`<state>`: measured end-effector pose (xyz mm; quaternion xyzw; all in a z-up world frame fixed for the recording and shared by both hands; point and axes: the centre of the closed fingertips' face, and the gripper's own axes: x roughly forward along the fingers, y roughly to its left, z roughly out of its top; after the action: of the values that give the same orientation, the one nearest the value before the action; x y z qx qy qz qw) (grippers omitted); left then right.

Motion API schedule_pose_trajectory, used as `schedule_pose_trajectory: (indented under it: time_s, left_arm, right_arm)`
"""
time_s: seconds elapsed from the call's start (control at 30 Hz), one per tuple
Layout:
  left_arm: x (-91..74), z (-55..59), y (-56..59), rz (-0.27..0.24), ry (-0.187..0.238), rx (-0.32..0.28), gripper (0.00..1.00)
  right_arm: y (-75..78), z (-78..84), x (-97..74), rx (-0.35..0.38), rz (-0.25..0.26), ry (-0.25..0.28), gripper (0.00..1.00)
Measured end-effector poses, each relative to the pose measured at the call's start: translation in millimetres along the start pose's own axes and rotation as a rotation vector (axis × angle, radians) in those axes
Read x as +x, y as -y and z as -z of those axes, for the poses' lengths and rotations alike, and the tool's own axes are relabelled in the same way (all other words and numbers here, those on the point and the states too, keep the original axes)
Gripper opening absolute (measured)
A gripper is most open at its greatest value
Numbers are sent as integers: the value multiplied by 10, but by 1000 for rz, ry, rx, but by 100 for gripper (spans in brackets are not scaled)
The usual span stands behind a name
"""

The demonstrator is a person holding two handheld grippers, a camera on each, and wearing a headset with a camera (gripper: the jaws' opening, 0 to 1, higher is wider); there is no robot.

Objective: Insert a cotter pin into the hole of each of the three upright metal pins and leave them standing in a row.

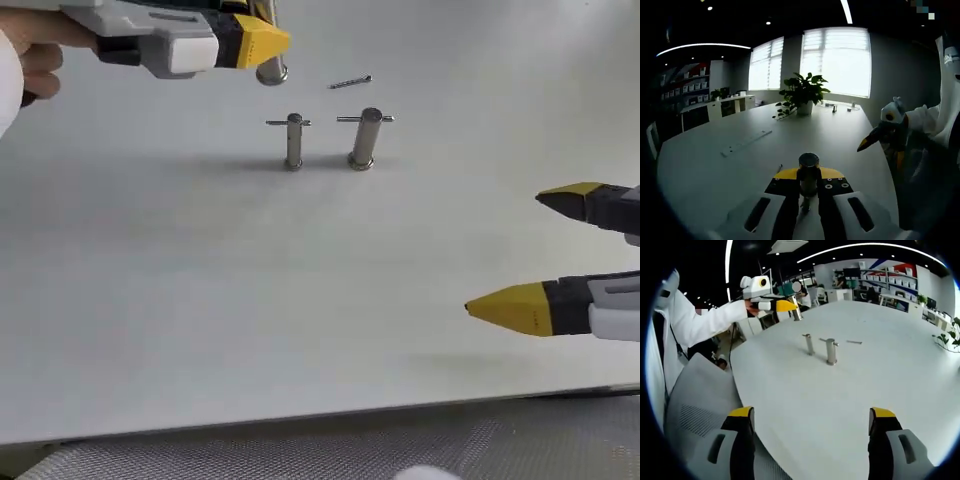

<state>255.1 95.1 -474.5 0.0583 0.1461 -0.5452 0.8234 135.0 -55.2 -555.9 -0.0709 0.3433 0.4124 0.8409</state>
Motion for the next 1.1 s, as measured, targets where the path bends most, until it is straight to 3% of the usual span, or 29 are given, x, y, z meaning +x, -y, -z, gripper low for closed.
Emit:
schedule_pose_trajectory:
  time_s: [0.2,0.33,0.53,0.7,0.83,1.1]
  left_arm:
    - [149,226,328,57,-35,-1,11]
    - [221,390,411,38,-71,37,11]
    - [285,626,497,72,-110,40,11]
    - [312,691,614,79,-129,23,11]
    - [334,774,681,82,-159,48,11]
    - [352,848,735,98,-166,47,11]
  right_arm:
    - [-17,23,-21,3,0,-2,93]
    - [-19,38,-22,8,4,-6,93]
    - [-41,47,15,9,-4,-14,93]
    - [-38,74,33,6,-10,-26,93]
    - [-45,82,43,8,-13,-30,93]
    - [-49,86,56,8,-16,-40,93]
